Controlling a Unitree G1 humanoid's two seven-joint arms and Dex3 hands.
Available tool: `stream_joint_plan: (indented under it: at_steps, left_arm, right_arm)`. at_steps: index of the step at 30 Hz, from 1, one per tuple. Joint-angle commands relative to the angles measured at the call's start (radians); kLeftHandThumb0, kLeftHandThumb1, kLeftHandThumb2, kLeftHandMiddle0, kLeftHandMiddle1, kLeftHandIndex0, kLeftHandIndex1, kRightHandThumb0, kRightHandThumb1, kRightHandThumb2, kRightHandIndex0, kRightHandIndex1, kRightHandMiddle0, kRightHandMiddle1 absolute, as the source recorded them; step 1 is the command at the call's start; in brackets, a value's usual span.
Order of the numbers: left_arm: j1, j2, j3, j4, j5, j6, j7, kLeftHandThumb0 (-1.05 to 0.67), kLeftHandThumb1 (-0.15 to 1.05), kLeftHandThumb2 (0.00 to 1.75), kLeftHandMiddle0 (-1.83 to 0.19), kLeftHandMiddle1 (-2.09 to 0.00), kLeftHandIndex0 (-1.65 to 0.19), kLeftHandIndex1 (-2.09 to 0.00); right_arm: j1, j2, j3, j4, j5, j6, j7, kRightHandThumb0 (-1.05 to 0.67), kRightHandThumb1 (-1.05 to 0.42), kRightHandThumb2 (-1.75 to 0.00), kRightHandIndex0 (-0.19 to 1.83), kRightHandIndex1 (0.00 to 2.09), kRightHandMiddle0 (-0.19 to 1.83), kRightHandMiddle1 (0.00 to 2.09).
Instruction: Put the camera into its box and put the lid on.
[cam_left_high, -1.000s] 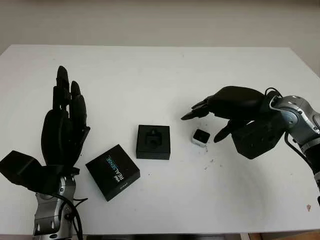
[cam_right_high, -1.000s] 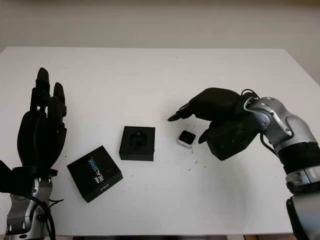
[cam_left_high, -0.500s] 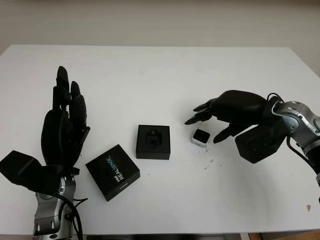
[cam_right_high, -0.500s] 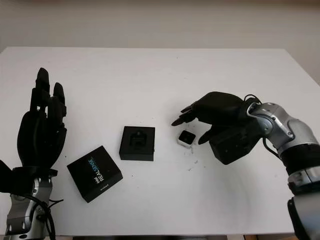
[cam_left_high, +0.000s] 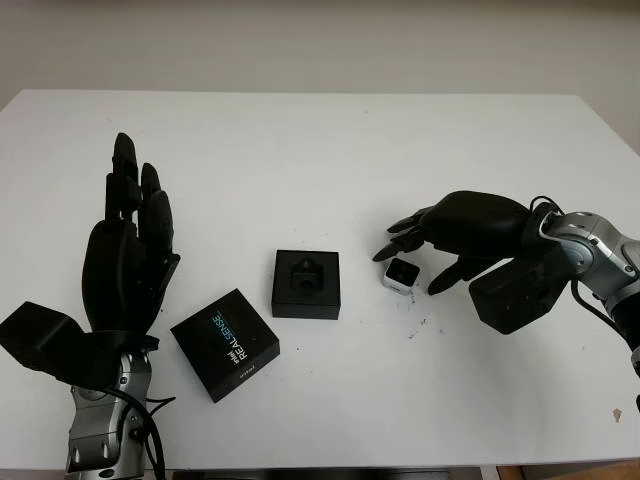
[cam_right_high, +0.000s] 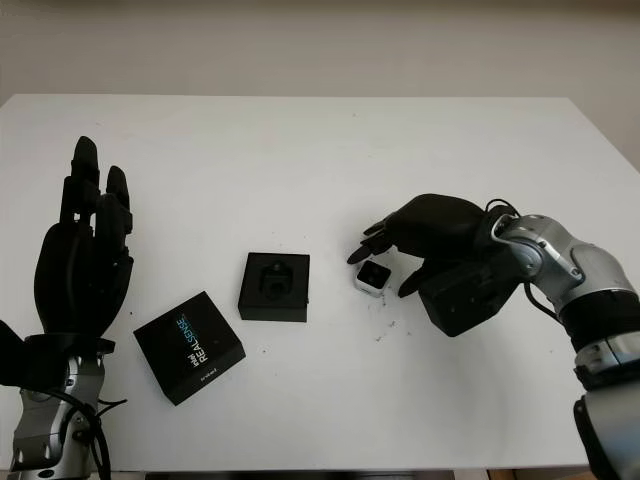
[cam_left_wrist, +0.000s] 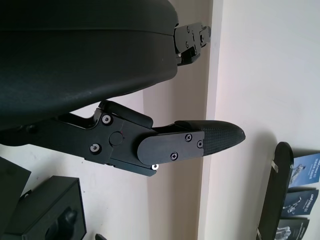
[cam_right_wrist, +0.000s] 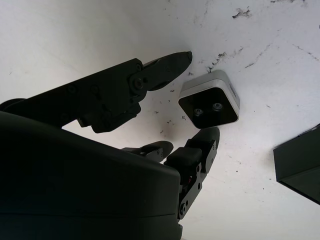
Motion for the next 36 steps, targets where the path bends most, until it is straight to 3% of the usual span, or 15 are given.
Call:
stream_joint_plan:
  at_steps: [1, 12, 18, 36]
  left_arm:
    - [0.005, 0.004, 0.001, -0.017, 0.004, 0.002, 0.001, -0.74, 1.05, 0.48, 0.15, -0.05, 0.17, -0.05]
    - [0.008, 0.005, 0.000, -0.019, 0.007, 0.007, -0.002, -0.74, 1.05, 0.49, 0.16, -0.05, 0.17, -0.05]
    - [0.012, 0.004, -0.001, -0.021, 0.010, 0.005, -0.001, -0.74, 1.05, 0.49, 0.16, -0.05, 0.17, -0.06]
    - [0.013, 0.008, -0.006, -0.027, 0.015, 0.018, 0.002, -0.75, 1.05, 0.50, 0.17, -0.05, 0.18, -0.05]
  right_arm:
    - [-0.011, 0.006, 0.007, 0.009, 0.003, -0.012, -0.007, -0.32, -0.84, -0.05, 0.45, 0.10, 0.40, 0.49]
    - [-0.007, 0.017, 0.019, 0.007, -0.014, 0.000, -0.033, -0.33, -0.87, -0.06, 0.48, 0.10, 0.38, 0.61]
    - [-0.013, 0.028, 0.018, 0.046, -0.004, -0.024, -0.058, -0.30, -0.87, -0.05, 0.51, 0.12, 0.31, 0.85]
    - [-0.007, 0.032, 0.018, 0.077, -0.010, -0.052, -0.120, -0.30, -0.90, -0.05, 0.58, 0.20, 0.36, 1.18]
